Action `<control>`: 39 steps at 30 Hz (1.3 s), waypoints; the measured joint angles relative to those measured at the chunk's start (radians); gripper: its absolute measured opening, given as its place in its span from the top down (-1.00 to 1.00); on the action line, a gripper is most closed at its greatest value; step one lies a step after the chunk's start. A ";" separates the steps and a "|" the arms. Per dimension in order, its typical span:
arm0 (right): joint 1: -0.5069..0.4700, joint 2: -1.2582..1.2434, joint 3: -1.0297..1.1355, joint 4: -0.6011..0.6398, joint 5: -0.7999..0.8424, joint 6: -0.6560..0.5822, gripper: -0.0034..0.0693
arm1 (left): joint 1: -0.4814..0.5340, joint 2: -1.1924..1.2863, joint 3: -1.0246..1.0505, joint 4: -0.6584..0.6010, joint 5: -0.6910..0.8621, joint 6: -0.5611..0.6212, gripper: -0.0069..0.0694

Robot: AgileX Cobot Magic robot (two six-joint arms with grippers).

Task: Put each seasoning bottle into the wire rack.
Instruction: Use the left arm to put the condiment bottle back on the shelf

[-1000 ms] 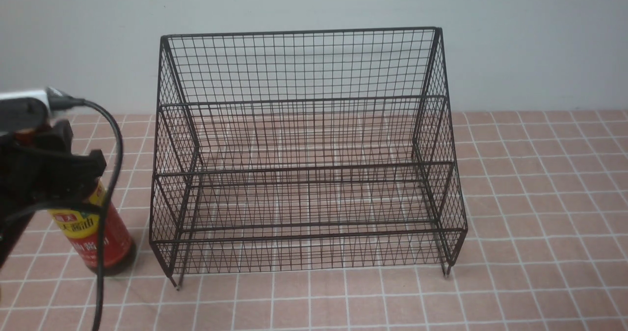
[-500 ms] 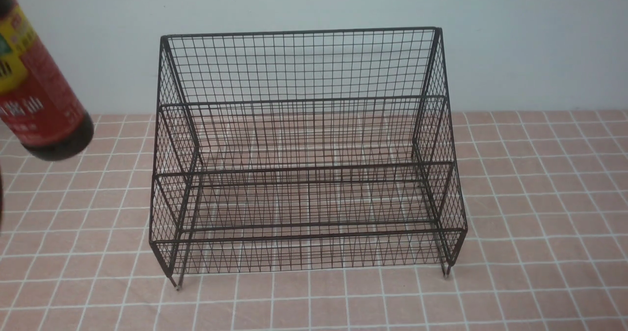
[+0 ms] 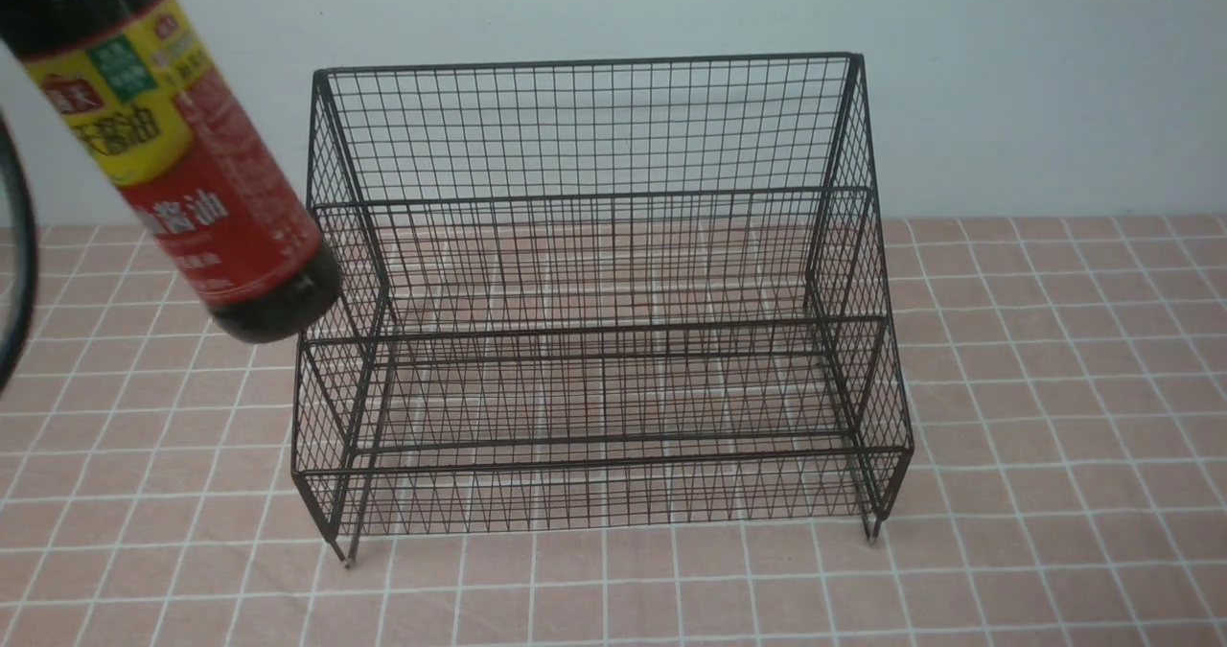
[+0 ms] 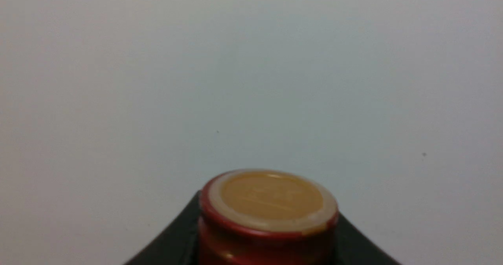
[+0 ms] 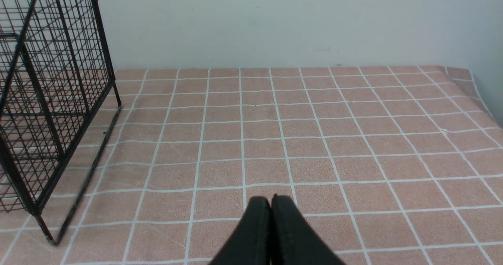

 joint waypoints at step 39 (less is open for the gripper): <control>0.000 0.000 0.000 0.000 0.000 0.000 0.94 | -0.228 0.362 0.000 0.077 -0.158 0.137 0.14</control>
